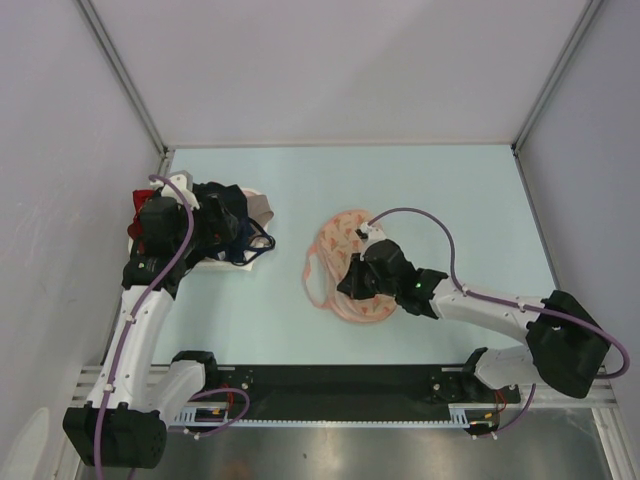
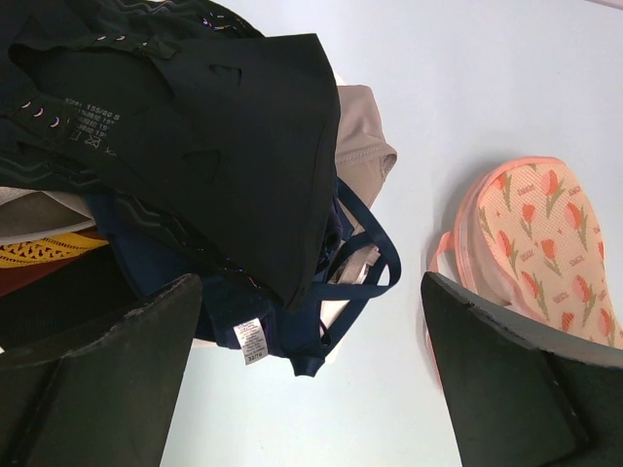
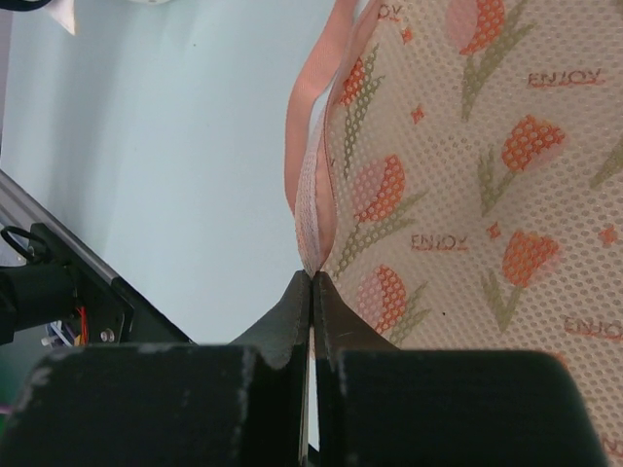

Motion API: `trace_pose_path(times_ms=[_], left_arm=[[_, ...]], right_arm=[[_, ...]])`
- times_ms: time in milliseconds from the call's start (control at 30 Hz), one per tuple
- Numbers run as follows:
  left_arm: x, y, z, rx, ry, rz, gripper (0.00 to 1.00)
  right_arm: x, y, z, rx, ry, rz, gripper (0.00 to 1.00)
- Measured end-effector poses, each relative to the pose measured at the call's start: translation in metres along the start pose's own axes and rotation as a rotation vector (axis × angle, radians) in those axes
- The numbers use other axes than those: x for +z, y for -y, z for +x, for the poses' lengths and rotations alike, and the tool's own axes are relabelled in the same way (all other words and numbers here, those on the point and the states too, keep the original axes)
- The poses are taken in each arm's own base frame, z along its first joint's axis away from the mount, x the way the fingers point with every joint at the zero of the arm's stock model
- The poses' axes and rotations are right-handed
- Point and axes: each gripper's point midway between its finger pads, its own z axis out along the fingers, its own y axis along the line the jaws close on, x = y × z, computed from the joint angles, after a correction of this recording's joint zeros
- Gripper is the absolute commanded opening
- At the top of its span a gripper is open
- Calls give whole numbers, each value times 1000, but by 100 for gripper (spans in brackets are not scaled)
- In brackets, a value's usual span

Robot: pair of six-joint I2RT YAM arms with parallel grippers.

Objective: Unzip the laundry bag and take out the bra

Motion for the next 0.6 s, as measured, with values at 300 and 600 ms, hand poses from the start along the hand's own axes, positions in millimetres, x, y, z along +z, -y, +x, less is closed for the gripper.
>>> trace_pose_path(times_ms=[300,600], left_arm=[[0,0,0,0,0,0,100],[0,0,0,0,0,0,100]], right_arm=[[10,0,23,-4,-65,10,69],[-2,-12,18,-82,-32,-17,91]])
